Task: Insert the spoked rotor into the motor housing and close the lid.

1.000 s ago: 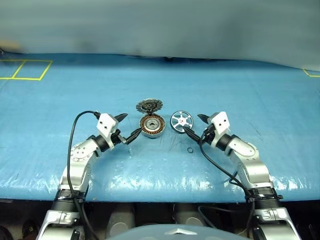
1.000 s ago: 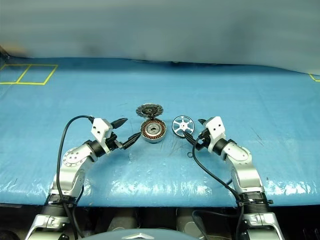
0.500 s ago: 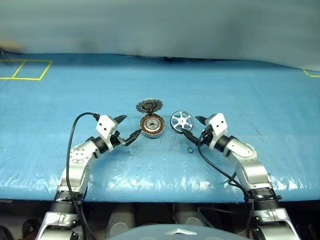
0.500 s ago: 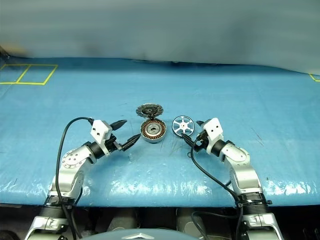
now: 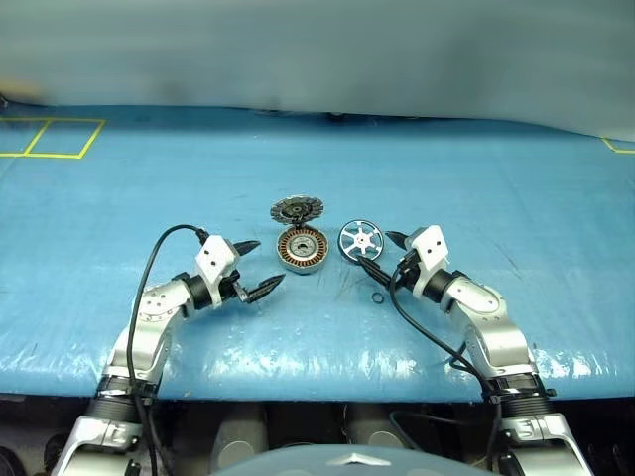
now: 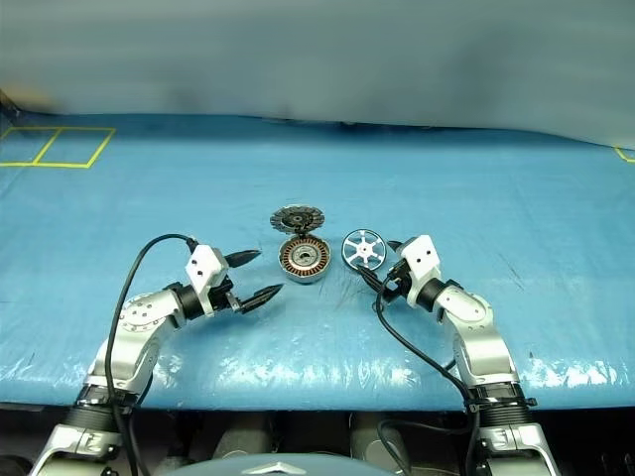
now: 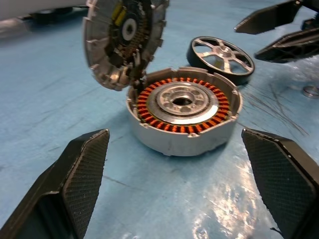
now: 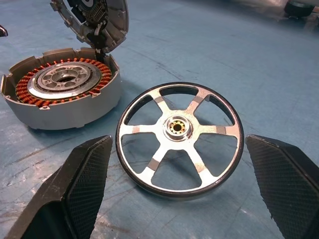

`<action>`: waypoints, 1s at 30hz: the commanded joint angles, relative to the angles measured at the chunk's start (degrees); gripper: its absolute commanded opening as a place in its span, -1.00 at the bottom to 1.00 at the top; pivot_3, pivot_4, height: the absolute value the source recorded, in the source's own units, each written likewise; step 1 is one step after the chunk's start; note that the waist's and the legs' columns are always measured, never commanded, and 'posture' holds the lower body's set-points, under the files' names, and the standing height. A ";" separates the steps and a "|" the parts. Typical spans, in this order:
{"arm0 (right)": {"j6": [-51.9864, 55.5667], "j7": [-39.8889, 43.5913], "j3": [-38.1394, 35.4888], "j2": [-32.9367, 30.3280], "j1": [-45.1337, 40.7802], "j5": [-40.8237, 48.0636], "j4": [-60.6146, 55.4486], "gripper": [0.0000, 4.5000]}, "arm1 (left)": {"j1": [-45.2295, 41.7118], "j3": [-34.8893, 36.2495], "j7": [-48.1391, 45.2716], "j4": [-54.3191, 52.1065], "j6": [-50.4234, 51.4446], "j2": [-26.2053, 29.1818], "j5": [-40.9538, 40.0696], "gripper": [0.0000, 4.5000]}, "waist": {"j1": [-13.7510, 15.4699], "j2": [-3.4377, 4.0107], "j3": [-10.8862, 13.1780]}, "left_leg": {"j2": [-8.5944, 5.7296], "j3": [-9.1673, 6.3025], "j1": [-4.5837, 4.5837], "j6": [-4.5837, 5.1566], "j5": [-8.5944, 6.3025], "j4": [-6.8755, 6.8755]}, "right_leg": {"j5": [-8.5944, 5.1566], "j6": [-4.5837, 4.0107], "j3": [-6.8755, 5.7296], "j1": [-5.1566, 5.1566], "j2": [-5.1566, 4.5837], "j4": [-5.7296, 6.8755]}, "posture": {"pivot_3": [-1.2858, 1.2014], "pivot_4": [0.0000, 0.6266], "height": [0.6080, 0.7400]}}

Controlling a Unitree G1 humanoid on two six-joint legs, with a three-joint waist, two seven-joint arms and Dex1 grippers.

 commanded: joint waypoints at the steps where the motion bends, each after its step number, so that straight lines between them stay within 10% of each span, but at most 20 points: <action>1: -0.89 0.00 -0.52 -0.09 -0.39 0.34 -2.57 0.99 | -3.42 -2.36 -6.10 -4.08 1.70 3.35 -0.42 1.00 | -0.02 0.00 0.00 | 0.00 0.00 0.00 0.00 0.00 0.00 | 0.00 -0.01 0.00 -0.01 0.00 0.01 | 0.03 -0.52 1.00; 18: -2.29 -3.33 -2.41 1.08 3.52 0.72 -5.30 0.99 | -42.28 -24.17 -23.90 31.95 -23.95 3.09 23.65 1.00 | -0.04 -0.02 0.02 | -0.02 -0.06 -0.26 0.01 0.00 0.00 | 0.00 -0.02 -0.01 -0.22 0.04 -0.04 | 0.03 -0.52 1.00; 30: -2.75 -5.88 -4.16 1.42 7.68 0.69 -8.21 0.99 | -51.51 -25.68 -27.19 50.02 -34.15 -4.20 27.56 1.00 | 0.04 -0.04 0.03 | -0.06 -0.07 -0.48 0.09 -0.05 0.10 | -0.03 0.02 0.00 -0.34 0.01 -0.08 | 0.03 -0.52 1.00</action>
